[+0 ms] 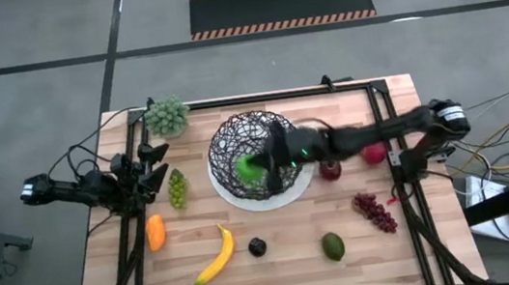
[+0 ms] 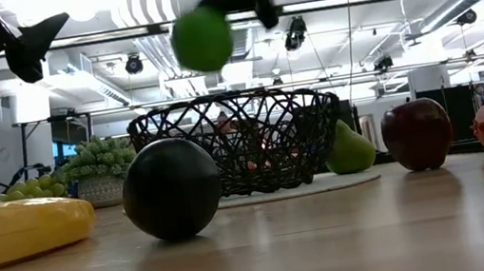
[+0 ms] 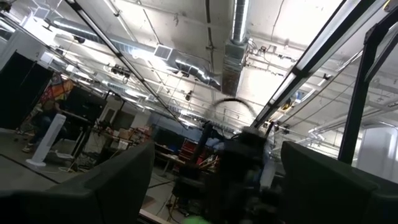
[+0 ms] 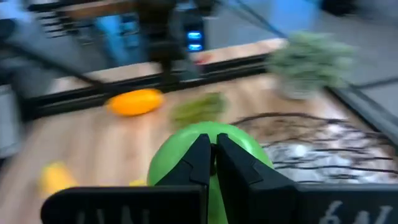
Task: Build produce basket
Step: Put the green apple into the wire basket
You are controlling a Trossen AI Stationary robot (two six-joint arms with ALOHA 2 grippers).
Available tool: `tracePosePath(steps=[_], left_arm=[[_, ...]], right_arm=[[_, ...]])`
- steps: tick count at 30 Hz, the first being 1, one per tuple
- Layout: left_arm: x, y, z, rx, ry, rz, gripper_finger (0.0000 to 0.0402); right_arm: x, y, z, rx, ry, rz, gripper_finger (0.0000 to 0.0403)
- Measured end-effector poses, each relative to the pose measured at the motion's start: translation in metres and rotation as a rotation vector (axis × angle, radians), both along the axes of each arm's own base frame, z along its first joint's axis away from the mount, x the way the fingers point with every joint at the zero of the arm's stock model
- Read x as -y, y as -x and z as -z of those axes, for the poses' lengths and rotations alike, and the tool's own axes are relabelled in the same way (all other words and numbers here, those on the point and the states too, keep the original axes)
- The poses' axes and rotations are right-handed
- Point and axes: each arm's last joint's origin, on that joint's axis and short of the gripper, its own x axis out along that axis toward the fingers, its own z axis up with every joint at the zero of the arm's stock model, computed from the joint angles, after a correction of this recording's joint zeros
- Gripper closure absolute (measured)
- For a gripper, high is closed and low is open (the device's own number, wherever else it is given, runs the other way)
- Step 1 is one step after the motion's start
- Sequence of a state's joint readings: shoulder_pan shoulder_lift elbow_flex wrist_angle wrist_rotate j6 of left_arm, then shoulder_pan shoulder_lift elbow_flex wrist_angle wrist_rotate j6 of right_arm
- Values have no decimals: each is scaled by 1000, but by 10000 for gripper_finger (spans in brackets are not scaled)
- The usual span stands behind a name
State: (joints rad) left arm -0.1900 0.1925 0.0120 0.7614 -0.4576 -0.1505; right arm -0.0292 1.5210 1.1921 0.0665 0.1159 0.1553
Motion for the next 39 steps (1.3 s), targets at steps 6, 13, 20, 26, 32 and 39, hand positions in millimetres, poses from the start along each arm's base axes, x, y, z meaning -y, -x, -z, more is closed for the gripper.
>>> tracePosePath(steps=[6,13,20,26,32,39], left_arm=[[0,0,0,2,0,-1,68],[0,1,-1,17,2,-1,68],[0,1,-1,17,2,-1,68],[0,1,-1,17,2,-1,68],[0,1,-1,17,2,-1,68],[0,1,-1,18,2,-1,68]], right_arm=[[65,-19,39,-72,-8,149,394],[96,-30,78,-109,-50,204,394],[102,-32,89,-136,-15,292,394],[103,-30,90,-150,21,367,394],[103,-30,98,-180,-31,380,379],[103,-33,113,-212,-57,390,342]])
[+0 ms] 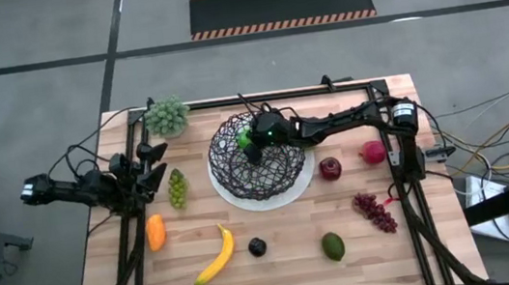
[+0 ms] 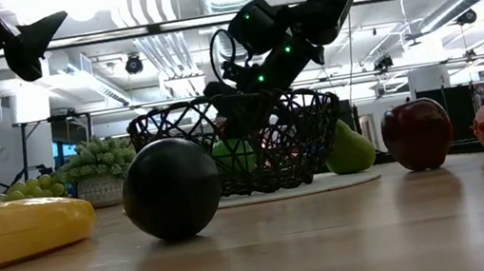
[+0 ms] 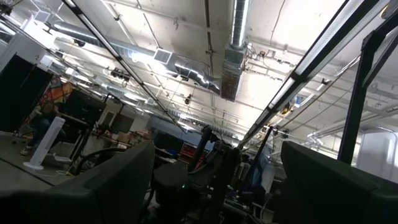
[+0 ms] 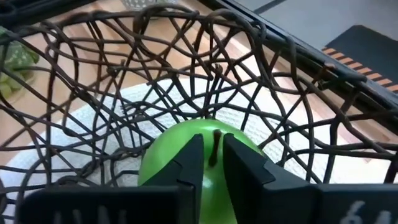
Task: Build produce basket
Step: Put the green apple into the wire basket, then put the banana into the wire basket
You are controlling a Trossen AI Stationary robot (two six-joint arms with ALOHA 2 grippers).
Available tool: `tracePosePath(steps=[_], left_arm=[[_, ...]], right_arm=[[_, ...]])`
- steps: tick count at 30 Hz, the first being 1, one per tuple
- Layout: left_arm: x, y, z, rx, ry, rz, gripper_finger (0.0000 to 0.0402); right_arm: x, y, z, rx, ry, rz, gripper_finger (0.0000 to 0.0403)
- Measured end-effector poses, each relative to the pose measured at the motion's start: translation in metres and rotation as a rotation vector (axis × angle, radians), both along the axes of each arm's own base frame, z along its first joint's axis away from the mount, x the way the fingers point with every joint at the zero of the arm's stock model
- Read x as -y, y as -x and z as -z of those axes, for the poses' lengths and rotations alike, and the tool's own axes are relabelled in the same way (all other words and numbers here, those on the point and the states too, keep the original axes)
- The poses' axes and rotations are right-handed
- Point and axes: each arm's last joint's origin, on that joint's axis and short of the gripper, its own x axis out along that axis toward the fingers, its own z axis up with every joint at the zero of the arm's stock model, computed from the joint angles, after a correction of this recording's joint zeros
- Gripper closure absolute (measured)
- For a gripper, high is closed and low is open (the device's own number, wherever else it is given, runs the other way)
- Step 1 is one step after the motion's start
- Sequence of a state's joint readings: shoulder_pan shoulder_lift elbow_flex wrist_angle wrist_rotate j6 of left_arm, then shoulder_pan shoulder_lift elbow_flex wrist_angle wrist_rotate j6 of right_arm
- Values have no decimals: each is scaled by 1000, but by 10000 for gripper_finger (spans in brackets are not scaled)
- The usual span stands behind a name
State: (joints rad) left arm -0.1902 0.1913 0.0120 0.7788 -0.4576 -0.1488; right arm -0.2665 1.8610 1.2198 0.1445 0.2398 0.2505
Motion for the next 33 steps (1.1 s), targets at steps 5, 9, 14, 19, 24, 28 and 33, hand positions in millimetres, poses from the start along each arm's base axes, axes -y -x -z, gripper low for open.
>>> tracePosePath(steps=[5,9,14,19,24,28,33], left_arm=[[0,0,0,0,0,0,68],[1,-2,1,-16,-3,5,68],[2,-8,5,-58,9,31,68],[4,-18,12,-130,50,60,68],[4,-27,-5,-147,79,-9,68],[5,-34,-22,-139,96,-7,68],[9,-53,-42,-158,137,44,68]], right_arm=[[-1,2,-6,2,13,-11,296],[-2,9,-35,46,46,-24,264],[-14,30,-79,36,107,-77,243],[-44,59,-116,42,177,-182,240],[-84,94,-123,88,260,-326,250],[-109,120,-115,129,323,-427,254],[-132,145,-104,209,373,-523,254]])
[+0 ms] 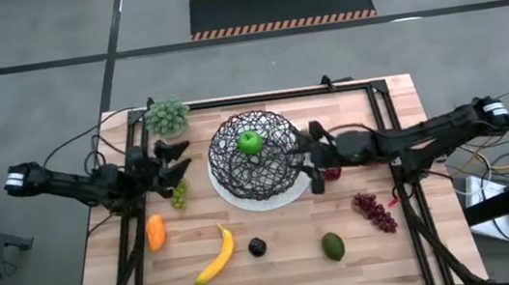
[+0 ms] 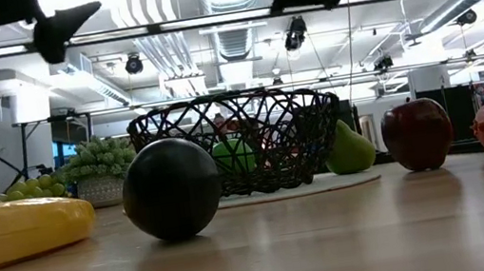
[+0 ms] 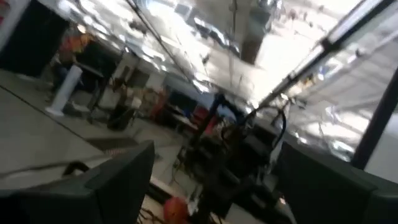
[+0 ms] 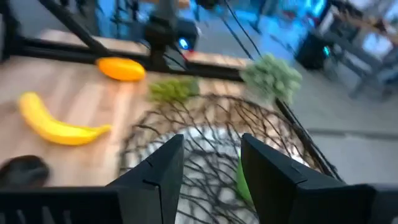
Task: Build produce basket
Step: Put the banana into the wire basket
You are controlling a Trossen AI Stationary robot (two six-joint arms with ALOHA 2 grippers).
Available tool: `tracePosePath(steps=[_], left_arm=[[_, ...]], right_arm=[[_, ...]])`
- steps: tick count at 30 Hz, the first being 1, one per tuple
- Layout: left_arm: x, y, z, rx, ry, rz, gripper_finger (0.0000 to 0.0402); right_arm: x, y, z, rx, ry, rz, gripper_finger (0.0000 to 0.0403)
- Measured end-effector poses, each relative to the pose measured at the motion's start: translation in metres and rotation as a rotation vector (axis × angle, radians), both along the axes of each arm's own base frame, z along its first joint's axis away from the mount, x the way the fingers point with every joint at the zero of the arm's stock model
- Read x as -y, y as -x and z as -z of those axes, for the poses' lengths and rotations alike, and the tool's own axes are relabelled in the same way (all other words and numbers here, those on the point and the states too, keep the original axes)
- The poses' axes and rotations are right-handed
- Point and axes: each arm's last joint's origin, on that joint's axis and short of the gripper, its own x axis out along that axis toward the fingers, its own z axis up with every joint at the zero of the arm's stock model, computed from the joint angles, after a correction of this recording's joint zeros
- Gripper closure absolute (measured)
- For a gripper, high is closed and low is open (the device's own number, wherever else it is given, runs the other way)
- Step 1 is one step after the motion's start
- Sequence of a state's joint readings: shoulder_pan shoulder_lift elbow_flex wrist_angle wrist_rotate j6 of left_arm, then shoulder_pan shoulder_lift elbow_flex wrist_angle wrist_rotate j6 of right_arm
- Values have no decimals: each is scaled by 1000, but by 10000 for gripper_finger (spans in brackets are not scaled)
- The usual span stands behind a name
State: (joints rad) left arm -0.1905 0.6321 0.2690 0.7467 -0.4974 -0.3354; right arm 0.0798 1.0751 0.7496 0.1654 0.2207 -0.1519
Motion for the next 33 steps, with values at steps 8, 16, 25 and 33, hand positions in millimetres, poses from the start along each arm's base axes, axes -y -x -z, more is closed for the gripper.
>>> tracePosePath(steps=[8,16,25,33], left_arm=[[15,-34,-43,-192,172,206,68],[34,-44,-58,-789,590,211,68],[93,-77,-16,-1310,960,150,68],[151,-114,35,-1647,988,133,68]], right_arm=[[-12,21,9,99,29,-120,255],[-12,24,22,58,39,-160,255],[-12,24,21,60,54,-162,255],[-12,24,21,59,54,-162,255]])
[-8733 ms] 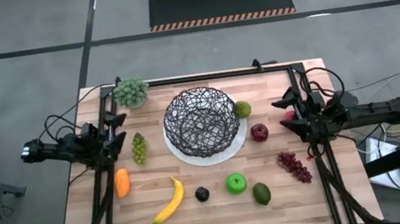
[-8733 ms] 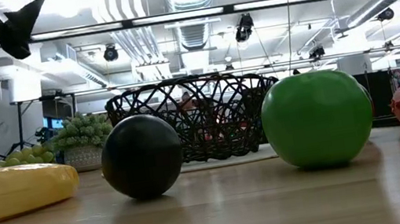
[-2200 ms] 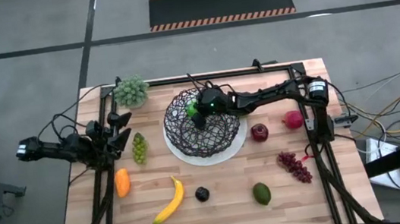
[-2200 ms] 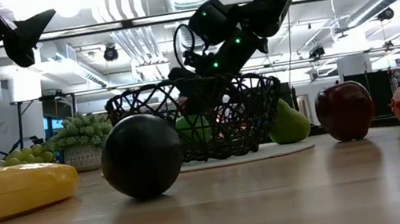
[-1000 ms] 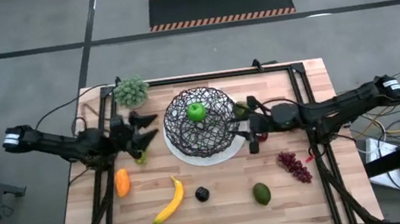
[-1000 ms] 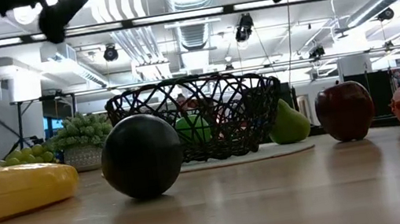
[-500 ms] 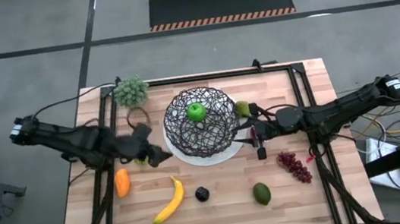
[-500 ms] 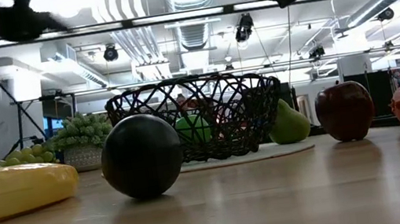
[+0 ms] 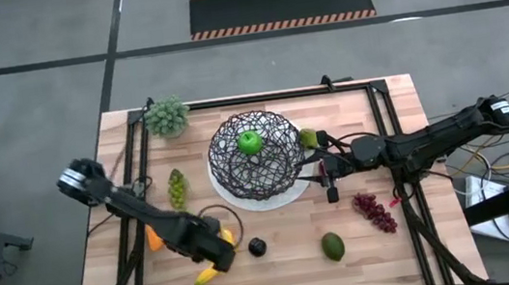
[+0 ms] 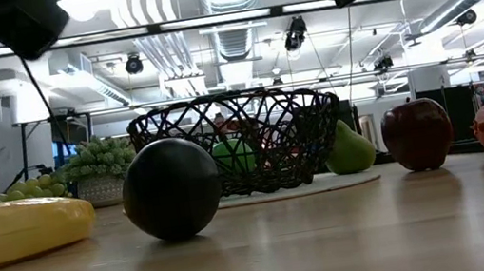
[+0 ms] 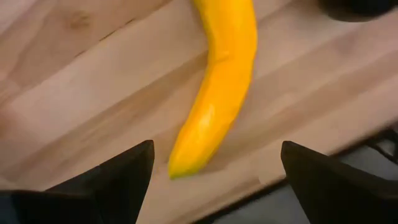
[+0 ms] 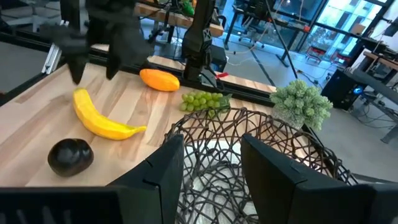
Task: Build produce basket
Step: Put the banana into the wire basket
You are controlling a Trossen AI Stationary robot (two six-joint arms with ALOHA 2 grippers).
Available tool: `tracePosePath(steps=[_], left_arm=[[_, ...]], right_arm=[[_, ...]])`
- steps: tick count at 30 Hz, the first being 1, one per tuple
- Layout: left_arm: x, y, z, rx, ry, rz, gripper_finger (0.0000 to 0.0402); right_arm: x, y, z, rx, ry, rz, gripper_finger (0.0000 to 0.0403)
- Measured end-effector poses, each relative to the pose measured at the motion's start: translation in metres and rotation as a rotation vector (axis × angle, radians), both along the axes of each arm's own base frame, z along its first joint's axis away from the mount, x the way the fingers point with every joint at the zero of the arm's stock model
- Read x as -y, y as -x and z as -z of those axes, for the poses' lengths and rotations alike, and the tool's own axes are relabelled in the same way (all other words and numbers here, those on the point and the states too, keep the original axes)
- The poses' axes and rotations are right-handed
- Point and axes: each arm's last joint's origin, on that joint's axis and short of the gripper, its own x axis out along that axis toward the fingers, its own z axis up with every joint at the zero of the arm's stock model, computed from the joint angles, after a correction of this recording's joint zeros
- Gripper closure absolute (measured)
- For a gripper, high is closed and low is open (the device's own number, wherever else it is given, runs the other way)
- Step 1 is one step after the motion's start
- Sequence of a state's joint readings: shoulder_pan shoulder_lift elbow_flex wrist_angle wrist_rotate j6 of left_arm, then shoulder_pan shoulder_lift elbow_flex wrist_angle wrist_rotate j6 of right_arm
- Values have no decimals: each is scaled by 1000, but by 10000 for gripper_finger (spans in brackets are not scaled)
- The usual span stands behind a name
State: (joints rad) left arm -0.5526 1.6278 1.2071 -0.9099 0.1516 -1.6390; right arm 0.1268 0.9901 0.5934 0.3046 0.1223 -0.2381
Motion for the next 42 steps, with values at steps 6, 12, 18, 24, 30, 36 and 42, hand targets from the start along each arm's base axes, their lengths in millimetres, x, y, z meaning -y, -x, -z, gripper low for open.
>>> tracePosePath(steps=[6,12,18,24,30,36,42], left_arm=[[21,-23,23,-23,-46,147,68],[33,-30,39,-38,-81,233,68],[38,-27,45,-37,-128,247,68],[37,-27,47,-23,-174,221,74],[36,-25,50,-32,-183,218,100],[35,-25,52,-33,-190,217,125],[38,-23,53,-17,-209,224,145]], right_arm=[[0,0,0,0,-17,3,255],[0,-1,3,-19,-54,11,255],[0,-1,6,-31,-60,12,255],[0,-2,7,-33,-54,11,255],[0,-2,7,-33,-50,10,255],[0,-2,7,-35,-48,10,255],[0,-2,8,-35,-48,10,255]])
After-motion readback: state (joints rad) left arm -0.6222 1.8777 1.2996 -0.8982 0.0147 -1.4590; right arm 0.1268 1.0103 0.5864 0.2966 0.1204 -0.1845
